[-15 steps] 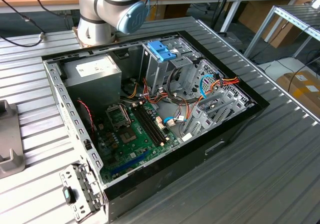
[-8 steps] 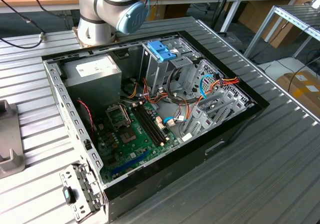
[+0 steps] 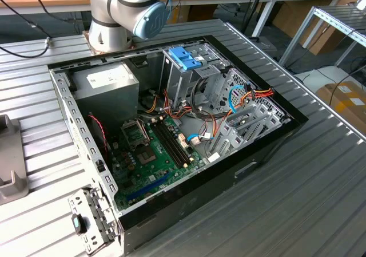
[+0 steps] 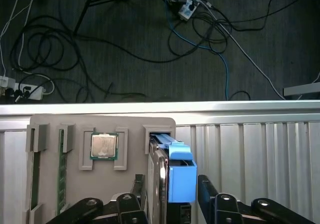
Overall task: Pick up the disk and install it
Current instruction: 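Pick up the disk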
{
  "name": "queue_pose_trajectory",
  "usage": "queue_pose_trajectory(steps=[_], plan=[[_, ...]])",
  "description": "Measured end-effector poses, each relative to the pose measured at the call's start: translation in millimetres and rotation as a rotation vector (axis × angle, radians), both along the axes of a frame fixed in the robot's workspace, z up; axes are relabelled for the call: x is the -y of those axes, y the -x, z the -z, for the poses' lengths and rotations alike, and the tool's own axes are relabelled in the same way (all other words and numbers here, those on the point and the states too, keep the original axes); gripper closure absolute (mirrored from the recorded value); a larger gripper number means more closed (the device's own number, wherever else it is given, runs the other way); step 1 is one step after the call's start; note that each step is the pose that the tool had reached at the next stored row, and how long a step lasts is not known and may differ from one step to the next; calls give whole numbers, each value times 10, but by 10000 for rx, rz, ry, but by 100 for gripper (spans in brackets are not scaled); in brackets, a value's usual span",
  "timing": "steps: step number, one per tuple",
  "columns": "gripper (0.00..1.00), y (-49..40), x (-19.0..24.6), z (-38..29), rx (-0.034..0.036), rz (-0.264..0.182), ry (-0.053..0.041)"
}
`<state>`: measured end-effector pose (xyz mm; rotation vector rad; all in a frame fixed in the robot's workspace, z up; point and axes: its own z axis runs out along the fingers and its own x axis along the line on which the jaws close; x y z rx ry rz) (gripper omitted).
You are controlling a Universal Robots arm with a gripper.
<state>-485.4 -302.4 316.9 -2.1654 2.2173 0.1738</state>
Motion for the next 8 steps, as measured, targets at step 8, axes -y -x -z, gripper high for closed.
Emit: queue_pose_trajectory(steps=[8], plan=[[46, 8, 0, 139, -1, 0, 0]])
